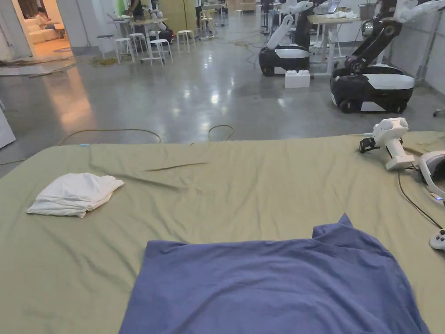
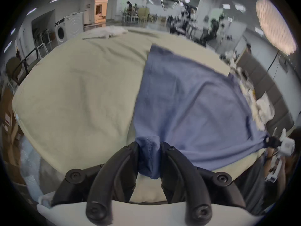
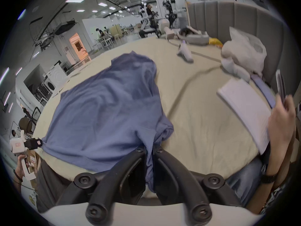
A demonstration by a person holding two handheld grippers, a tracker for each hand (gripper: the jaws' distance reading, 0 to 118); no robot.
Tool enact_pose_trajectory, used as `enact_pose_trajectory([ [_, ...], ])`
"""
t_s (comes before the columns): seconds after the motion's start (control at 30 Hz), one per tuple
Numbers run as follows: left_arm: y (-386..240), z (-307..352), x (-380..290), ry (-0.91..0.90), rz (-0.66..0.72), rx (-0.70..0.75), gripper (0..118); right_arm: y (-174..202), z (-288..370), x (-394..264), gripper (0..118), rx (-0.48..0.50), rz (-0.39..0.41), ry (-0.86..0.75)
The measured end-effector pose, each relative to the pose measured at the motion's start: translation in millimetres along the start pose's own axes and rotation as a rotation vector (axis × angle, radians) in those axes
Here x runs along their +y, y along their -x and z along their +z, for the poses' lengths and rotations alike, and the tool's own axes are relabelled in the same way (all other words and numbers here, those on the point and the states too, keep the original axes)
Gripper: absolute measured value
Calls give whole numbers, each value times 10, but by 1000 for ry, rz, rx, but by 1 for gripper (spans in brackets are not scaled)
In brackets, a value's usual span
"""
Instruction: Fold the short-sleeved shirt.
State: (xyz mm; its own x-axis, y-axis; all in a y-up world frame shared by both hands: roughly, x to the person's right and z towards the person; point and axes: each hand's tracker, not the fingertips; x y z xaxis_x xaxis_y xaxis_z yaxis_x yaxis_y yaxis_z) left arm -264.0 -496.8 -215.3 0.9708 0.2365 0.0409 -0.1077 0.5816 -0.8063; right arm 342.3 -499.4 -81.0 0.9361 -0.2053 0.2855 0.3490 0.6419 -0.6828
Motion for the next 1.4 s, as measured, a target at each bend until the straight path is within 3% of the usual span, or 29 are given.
enact_pose_trajectory([
  [0.23, -47, -322, 905, -58, 10, -15, 27, 158, -535, 830, 6, 29, -61, -36],
  [0.43, -146, -940, 1434, -9, 24, -16, 27, 278, -1220, 1374, 8, -44, -63, 31],
  [0.47, -151, -1027, 1485, 3, 22, -4, 27, 289, -1316, 1414, 27, -61, -56, 43],
  [0.5, -152, -1081, 1515, 0, 24, -1, 34, 283, -1398, 1417, 56, -66, -54, 53],
  [0.53, -154, -1123, 1527, -3, 27, 2, 49, 277, -1449, 1424, 80, -90, -59, 66],
  [0.57, -143, -1148, 1545, -10, 32, 9, 49, 256, -1482, 1426, 80, -127, -63, 75],
  [0.63, -112, -1115, 1565, -33, 31, 23, 70, 145, -1497, 1391, 84, -116, -96, 65],
  [0.67, -103, -1008, 1552, -49, 32, 23, 87, 108, -1431, 1381, 83, -108, -125, 57],
  [0.77, -102, -589, 1506, -164, -14, -9, 89, 77, -1013, 1292, 83, -47, -136, -43],
  [1.03, -377, 1290, 892, -599, -212, -64, 89, 488, 659, 981, 83, 104, 13, -392],
  [1.13, -625, 1875, 570, -737, -285, -19, 88, 742, 1256, 810, 74, 168, 69, -501],
  [1.23, -788, 2224, 312, -791, -312, -48, 86, 995, 1677, 629, 39, 189, 120, -568],
  [1.27, -831, 2303, 219, -797, -301, -45, 83, 1022, 1732, 563, 21, 182, 143, -582],
  [1.33, -925, 2399, 87, -810, -295, -25, 61, 1104, 1834, 431, 13, 149, 186, -626],
  [1.37, -976, 2443, 0, -826, -307, 0, 32, 1160, 1892, 359, 3, 132, 207, -638],
  [1.4, -1030, 2466, -71, -839, -333, 47, 13, 1196, 1932, 299, 0, 135, 213, -646],
])
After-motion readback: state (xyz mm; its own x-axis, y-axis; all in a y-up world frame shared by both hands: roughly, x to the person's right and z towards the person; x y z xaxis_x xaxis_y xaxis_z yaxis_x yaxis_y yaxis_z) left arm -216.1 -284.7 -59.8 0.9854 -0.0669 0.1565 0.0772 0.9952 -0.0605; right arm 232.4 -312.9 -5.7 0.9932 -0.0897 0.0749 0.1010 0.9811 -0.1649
